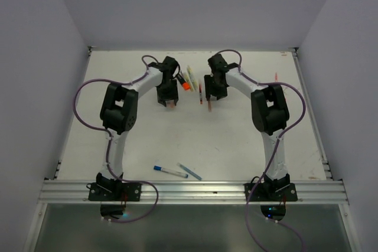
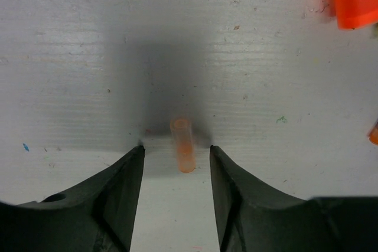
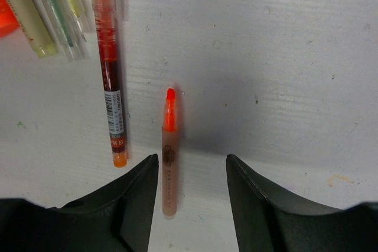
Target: Open the pen caps
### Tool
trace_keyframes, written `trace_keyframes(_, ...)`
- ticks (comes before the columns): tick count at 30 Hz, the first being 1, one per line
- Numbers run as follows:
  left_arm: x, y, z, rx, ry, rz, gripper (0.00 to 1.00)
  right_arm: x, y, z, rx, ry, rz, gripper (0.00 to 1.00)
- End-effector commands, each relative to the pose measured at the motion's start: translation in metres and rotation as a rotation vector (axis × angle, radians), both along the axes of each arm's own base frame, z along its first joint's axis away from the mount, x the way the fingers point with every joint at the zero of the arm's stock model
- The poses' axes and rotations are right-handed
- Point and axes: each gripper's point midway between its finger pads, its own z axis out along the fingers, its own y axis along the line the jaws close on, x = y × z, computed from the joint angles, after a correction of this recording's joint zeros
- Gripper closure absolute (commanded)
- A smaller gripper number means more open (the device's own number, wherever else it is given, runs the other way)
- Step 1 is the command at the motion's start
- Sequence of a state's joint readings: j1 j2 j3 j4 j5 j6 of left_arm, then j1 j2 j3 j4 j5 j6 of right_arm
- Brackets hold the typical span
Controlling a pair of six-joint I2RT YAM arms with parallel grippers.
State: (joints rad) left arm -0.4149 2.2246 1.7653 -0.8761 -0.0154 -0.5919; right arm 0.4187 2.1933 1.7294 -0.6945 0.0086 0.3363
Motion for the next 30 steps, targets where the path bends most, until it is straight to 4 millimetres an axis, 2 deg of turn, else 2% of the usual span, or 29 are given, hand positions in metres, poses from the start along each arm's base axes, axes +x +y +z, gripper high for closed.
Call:
trace_keyframes(1, -0.007, 0.016, -0.012, 0.066, 0.017, 0.017, 0.45, 0.013, 0.004, 0.025, 0.021, -0.058, 0.021, 0.46)
trace_keyframes(5, -0.009, 0.016, -0.012, 0.063, 0.018, 0.017, 0.44, 0.009, 0.002, 0.02, 0.006, -0.036, 0.028, 0.46)
trace_keyframes(7, -0.007, 0.015, -0.004, 0.054, -0.008, 0.021, 0.43, 0.006, 0.005, 0.022, 0.026, -0.034, 0.038, 0.46)
trace_keyframes(10, -0.005, 0.017, 0.009, 0.049, -0.05, 0.035, 0.36, 0.004, 0.006, 0.035, 0.049, -0.069, 0.043, 0.46)
trace_keyframes(11, -0.005, 0.018, 0.012, 0.044, -0.059, 0.039, 0.35, 0.005, 0.006, 0.048, 0.062, -0.094, 0.045, 0.46)
trace_keyframes(14, -0.003, 0.016, 0.028, 0.019, -0.094, 0.053, 0.3, 0.005, 0.008, 0.065, 0.085, -0.124, 0.051, 0.46)
trace_keyframes(17, -0.004, 0.013, 0.047, -0.014, -0.133, 0.066, 0.27, 0.009, 0.014, 0.072, 0.11, -0.14, 0.06, 0.46)
trace_keyframes(18, -0.003, 0.013, 0.052, -0.023, -0.147, 0.07, 0.26, 0.009, 0.017, 0.066, 0.111, -0.13, 0.063, 0.46)
trace_keyframes(20, -0.003, 0.01, 0.07, -0.054, -0.182, 0.078, 0.26, 0.016, 0.026, 0.071, 0.13, -0.133, 0.075, 0.49)
trace_keyframes(21, -0.004, 0.01, 0.075, -0.061, -0.191, 0.082, 0.25, 0.016, 0.031, 0.064, 0.128, -0.117, 0.084, 0.5)
trace_keyframes(23, -0.005, 0.009, 0.092, -0.086, -0.22, 0.089, 0.26, 0.022, 0.04, 0.067, 0.14, -0.129, 0.089, 0.53)
trace_keyframes(24, -0.008, 0.009, 0.096, -0.092, -0.223, 0.091, 0.25, 0.021, 0.044, 0.06, 0.136, -0.118, 0.095, 0.54)
trace_keyframes(27, -0.016, 0.009, 0.119, -0.133, -0.259, 0.103, 0.25, 0.023, 0.054, 0.055, 0.138, -0.112, 0.106, 0.55)
trace_keyframes(30, -0.027, 0.009, 0.121, -0.161, -0.259, 0.114, 0.26, 0.023, 0.059, 0.045, 0.124, -0.101, 0.11, 0.56)
